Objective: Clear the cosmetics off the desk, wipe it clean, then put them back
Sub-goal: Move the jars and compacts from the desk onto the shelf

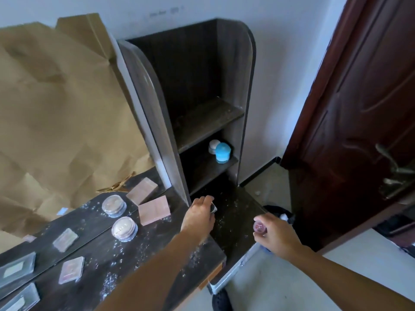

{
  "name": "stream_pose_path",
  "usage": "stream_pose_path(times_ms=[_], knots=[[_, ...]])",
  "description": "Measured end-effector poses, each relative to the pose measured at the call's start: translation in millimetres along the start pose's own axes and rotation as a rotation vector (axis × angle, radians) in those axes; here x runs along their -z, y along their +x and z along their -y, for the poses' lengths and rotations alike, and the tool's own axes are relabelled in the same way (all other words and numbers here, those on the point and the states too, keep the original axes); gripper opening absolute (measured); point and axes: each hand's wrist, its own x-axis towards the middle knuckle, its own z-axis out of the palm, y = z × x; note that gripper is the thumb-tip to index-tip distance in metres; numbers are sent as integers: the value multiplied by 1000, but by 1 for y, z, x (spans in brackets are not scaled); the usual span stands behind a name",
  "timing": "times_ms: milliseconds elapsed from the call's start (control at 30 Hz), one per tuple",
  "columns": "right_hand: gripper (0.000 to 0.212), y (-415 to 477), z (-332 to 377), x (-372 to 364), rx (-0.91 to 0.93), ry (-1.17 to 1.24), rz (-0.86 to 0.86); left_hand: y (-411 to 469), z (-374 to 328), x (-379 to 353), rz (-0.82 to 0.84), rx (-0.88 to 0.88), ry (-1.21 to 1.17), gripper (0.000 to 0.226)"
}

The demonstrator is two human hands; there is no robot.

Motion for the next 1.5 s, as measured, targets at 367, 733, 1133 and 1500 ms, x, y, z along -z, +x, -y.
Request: stream_pose_path(times_ms=[367, 733, 1133, 1500], knots=[[44, 92, -52, 25, -38, -20, -19, 172, 24, -18, -53, 221, -4, 39], [41, 156, -74, 4, 62, 61, 67, 258, 44, -63, -223, 309, -10, 41], [34, 262, -39, 19, 576, -121, 151, 172, 23, -65, -272, 507, -18, 35], [32, 314, 41, -10, 761, -296, 261, 79, -21, -82, -275, 821, 11, 19]])
